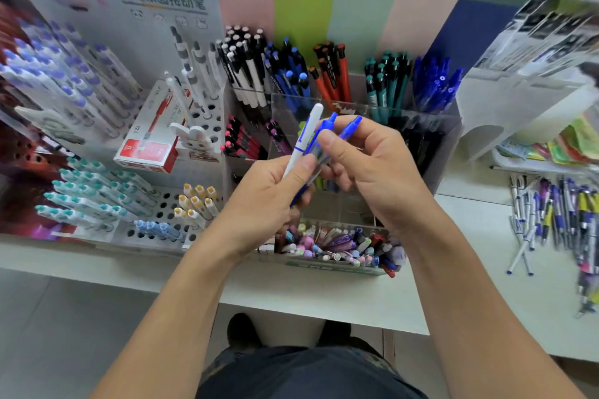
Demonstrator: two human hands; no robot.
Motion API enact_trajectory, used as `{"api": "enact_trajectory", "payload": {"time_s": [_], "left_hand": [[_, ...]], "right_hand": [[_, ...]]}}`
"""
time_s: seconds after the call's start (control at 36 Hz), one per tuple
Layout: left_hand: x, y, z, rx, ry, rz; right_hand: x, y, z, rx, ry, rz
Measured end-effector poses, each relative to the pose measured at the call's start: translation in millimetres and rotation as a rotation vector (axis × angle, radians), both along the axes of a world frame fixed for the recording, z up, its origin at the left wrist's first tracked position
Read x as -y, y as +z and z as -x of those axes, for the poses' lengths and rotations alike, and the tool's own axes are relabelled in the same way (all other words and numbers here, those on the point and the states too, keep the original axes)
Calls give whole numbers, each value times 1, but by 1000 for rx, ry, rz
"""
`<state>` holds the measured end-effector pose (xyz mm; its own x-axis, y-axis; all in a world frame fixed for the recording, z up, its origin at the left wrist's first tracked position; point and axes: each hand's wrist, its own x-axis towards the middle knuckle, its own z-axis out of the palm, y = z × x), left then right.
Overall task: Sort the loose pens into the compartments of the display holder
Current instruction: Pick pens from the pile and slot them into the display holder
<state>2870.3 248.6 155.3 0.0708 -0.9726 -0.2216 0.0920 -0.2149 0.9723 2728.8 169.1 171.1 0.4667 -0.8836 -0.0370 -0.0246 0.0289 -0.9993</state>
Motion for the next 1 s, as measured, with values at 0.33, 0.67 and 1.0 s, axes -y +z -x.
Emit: {"api": "enact_trajectory", "payload": {"time_s": [0.33,0.67,1.0], "left_hand": [[26,3,37,-236,53,-75],[53,17,65,-440,-10,-43],[45,7,66,-253,34,5]], "right_hand": [[39,55,105,173,-691,467],[101,42,100,-685,-443,733],[93,34,93,-587,-478,728]]}}
